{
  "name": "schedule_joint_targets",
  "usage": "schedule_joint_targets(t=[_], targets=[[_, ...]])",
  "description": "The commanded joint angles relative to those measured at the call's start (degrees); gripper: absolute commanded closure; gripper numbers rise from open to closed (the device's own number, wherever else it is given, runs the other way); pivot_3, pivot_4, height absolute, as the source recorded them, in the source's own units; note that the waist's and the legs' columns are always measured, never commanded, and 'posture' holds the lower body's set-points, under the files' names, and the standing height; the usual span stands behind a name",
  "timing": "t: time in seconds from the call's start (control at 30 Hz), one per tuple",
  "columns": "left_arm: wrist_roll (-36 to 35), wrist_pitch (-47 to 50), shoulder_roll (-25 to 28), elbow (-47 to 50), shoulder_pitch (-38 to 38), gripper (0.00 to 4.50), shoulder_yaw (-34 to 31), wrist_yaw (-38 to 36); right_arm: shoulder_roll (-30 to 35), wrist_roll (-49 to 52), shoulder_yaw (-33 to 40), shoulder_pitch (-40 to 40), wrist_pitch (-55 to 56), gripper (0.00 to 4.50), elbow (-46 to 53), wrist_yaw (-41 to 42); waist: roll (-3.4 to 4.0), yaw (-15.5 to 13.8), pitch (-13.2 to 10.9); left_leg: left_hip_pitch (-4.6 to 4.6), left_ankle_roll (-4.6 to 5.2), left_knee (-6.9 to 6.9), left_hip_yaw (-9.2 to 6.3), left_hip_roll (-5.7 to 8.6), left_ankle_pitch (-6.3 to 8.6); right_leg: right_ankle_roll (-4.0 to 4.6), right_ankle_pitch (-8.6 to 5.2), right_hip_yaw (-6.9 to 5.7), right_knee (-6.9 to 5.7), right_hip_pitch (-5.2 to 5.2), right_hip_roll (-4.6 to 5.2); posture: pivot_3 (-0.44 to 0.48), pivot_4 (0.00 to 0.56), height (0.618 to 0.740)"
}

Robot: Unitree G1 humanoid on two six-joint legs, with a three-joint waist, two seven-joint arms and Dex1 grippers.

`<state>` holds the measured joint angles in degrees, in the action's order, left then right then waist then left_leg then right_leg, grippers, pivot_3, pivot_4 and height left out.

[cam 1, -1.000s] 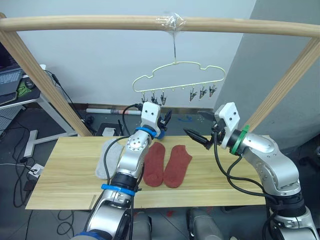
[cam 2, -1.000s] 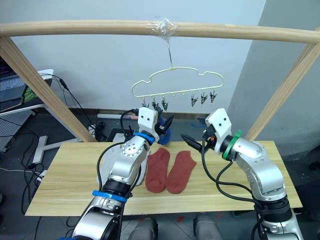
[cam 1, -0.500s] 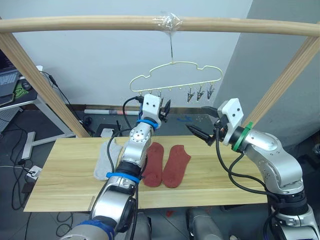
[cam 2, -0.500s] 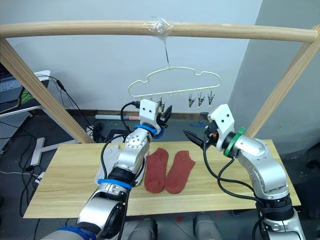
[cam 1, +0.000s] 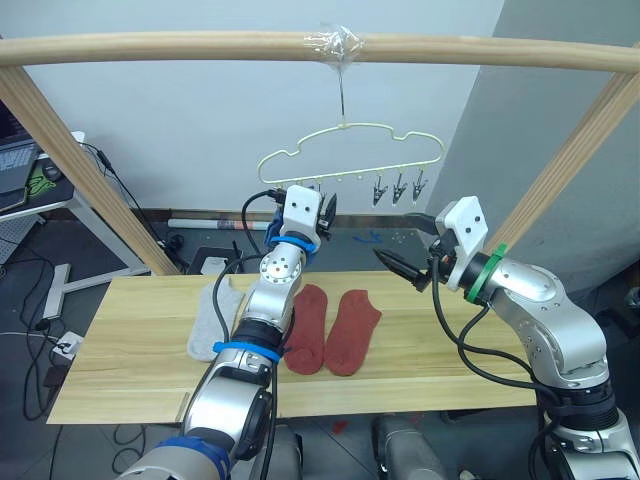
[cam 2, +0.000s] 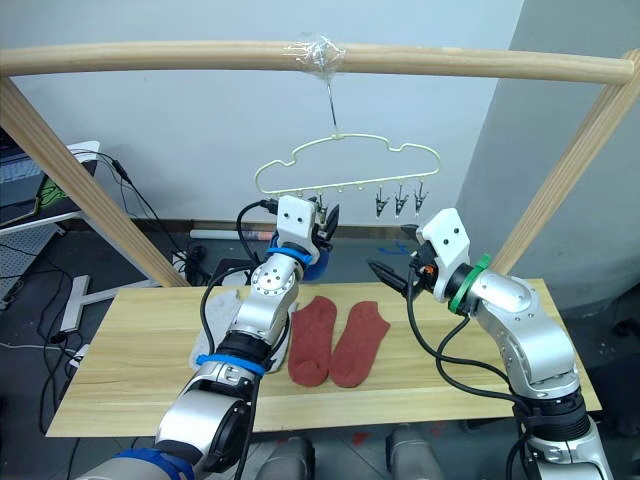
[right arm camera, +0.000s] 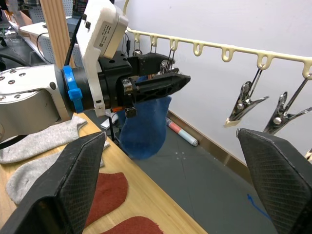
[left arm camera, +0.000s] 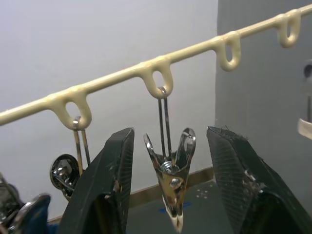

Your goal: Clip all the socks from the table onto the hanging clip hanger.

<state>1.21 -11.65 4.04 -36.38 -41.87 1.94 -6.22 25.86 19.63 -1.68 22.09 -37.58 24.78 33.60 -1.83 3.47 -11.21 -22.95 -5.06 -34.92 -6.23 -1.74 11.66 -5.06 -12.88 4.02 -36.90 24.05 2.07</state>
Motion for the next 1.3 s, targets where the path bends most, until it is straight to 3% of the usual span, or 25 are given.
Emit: schedule_joint_targets(t=[0.03, 0.47, 0.57, 0.7, 0.8, 1.03, 1.3], targets=[[1.17, -1.22, -0.82, 0.78, -1.38, 2.10, 0.28, 1.58, 0.58, 1.00, 1.25, 1.38, 0.44, 0.00, 2.34, -0.26, 0.00, 0.00, 0.00, 0.00, 0.00, 0.00, 0.00, 0.00, 0.00, 0.00, 0.00, 0.00, 0.00, 0.00, 0.00, -0.104, 0.131, 0.740], [1.18, -1.26, -2.01, -0.02, -1.87, 2.10, -0.18, 2.20, 0.97, 1.26, 1.67, 1.07, -0.11, 0.00, 2.78, -0.32, 0.00, 0.05, 0.00, 0.01, 0.00, -0.02, 0.00, 0.00, 0.00, -0.01, 0.01, 0.00, -0.03, 0.00, 0.00, -0.112, 0.145, 0.740], [1.51, -1.03, -1.90, 0.25, -1.81, 2.67, -0.10, 2.55, 0.85, 1.44, 1.57, 0.73, -0.37, 0.00, 3.01, -0.36, 0.00, 0.09, 0.00, 0.01, 0.00, -0.02, 0.00, 0.00, 0.00, -0.01, 0.01, 0.00, -0.03, -0.01, 0.00, -0.109, 0.148, 0.740], [1.43, -1.08, -1.59, 0.02, -1.87, 3.85, -0.36, 2.56, 0.59, 1.40, 1.10, 0.71, -0.39, 0.00, 2.90, -0.47, 0.00, 0.15, 0.00, 0.01, 0.00, -0.02, 0.00, 0.00, 0.00, -0.01, 0.01, 0.01, -0.04, 0.00, 0.00, -0.107, 0.150, 0.740], [1.39, -1.05, -1.49, 0.39, -1.62, 4.25, -0.40, 2.61, 0.63, 1.43, 1.07, 0.73, -0.37, 0.00, 2.87, -0.48, 0.00, 0.16, 0.00, 0.02, 0.00, -0.02, 0.00, 0.00, 0.00, -0.01, 0.01, 0.01, -0.05, -0.01, 0.00, -0.104, 0.152, 0.740], [0.95, -0.17, -0.99, 1.54, -0.98, 4.31, -0.56, 1.78, 0.33, 1.18, -0.09, 0.41, -0.40, 0.00, 2.55, -0.74, 0.00, 0.16, 0.00, 0.02, 0.00, -0.03, 0.00, 0.00, 0.00, -0.01, 0.01, 0.00, -0.06, -0.01, 0.00, -0.092, 0.150, 0.740], [-6.67, 13.15, 3.42, 13.57, 4.44, 4.31, -1.42, -11.28, -4.49, -6.63, -9.67, -5.63, 2.75, 0.00, -7.66, -5.36, 0.03, 0.41, 0.03, 0.06, 0.00, -0.01, -0.01, 0.00, 0.00, 0.03, 0.02, 0.03, -0.11, -0.02, 0.00, -0.056, 0.147, 0.740]])
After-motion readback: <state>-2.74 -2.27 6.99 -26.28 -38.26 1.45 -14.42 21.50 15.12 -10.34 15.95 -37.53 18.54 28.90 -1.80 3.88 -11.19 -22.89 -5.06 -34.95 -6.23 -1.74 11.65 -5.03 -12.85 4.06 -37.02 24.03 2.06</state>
